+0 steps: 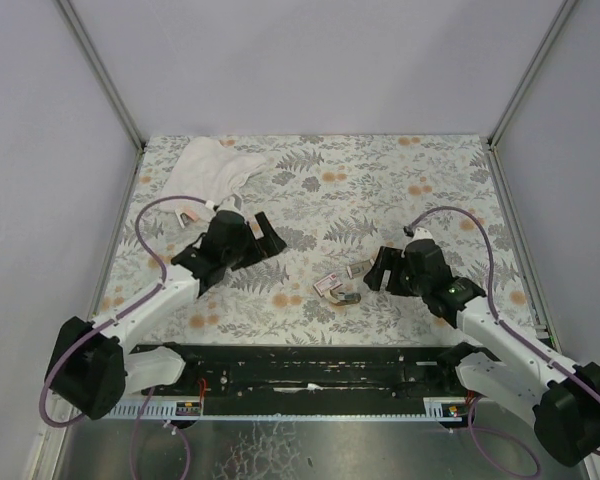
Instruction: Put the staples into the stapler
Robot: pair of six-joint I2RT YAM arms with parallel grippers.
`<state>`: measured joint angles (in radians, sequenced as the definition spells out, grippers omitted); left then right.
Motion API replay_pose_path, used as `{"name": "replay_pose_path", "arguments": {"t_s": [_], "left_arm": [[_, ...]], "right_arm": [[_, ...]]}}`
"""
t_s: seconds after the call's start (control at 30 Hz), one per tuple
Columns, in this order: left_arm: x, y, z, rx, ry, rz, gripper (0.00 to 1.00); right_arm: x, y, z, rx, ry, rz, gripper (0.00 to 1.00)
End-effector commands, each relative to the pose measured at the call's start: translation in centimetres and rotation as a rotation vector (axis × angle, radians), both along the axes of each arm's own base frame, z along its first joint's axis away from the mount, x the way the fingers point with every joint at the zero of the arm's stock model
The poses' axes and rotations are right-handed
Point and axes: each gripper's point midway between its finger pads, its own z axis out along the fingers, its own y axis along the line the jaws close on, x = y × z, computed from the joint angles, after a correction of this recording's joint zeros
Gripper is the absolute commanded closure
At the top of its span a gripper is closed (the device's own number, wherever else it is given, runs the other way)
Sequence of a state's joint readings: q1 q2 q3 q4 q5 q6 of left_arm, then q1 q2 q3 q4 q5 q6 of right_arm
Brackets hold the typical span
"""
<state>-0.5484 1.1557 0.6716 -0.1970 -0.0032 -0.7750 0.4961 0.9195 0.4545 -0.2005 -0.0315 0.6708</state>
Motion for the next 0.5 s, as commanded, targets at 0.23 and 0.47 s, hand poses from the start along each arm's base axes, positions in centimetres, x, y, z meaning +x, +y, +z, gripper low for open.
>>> {"name": "replay_pose_path", "arguments": {"t_s": [0.23, 0.47], "left_arm": [[11.5, 13.1, 1.8, 0.146, -0.024, 0.346, 0.00], [15.1, 20.6, -2.0, 0.262, 0.075, 0.542, 0.02]], "right_arm": [[2.2, 0.6, 4.3, -0.054, -0.115, 0.084, 0.09], [2.2, 1.6, 3.8, -0.020, -0.105, 0.119, 0.08]]}}
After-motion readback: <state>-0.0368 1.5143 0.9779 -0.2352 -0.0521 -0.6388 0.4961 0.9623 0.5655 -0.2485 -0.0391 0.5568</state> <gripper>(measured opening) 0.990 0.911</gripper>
